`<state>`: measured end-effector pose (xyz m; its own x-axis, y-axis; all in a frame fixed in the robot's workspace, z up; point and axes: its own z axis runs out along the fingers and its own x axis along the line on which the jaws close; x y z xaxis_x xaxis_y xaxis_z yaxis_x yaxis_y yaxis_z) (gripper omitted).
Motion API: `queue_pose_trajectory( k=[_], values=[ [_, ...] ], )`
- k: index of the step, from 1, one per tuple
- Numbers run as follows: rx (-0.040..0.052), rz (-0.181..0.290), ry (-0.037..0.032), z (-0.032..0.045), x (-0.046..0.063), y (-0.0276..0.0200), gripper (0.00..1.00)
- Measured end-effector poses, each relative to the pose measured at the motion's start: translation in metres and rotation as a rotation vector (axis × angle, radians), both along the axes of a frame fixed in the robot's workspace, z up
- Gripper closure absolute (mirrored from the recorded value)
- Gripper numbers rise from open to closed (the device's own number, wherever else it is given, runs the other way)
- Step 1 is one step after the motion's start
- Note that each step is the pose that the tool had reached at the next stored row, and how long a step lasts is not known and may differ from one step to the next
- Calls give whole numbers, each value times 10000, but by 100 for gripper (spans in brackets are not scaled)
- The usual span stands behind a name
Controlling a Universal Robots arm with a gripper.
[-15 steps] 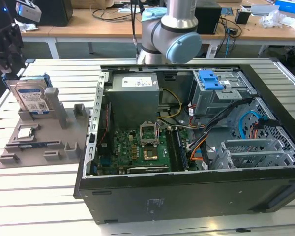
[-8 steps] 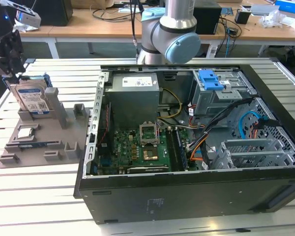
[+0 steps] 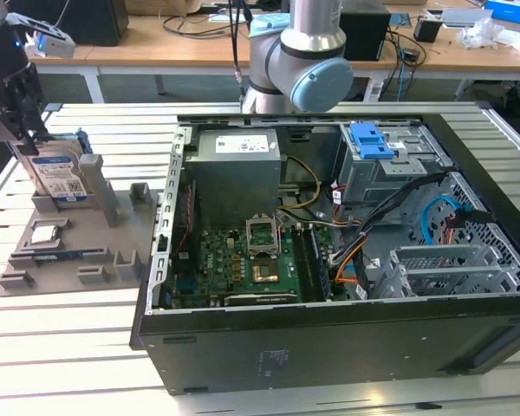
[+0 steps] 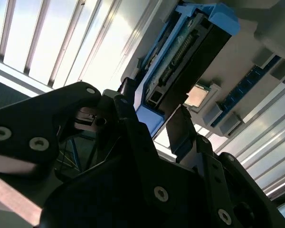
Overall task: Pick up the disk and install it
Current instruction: 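Pick up the disk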
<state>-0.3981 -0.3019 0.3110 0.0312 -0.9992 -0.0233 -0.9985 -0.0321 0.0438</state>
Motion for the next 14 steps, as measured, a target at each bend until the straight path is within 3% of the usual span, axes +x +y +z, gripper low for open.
queue_pose_trajectory(
  k=[9,14],
  values=[
    [0,13,1,-188,-1,0,46],
    [-3,14,-5,-204,-2,0,46]
  ],
)
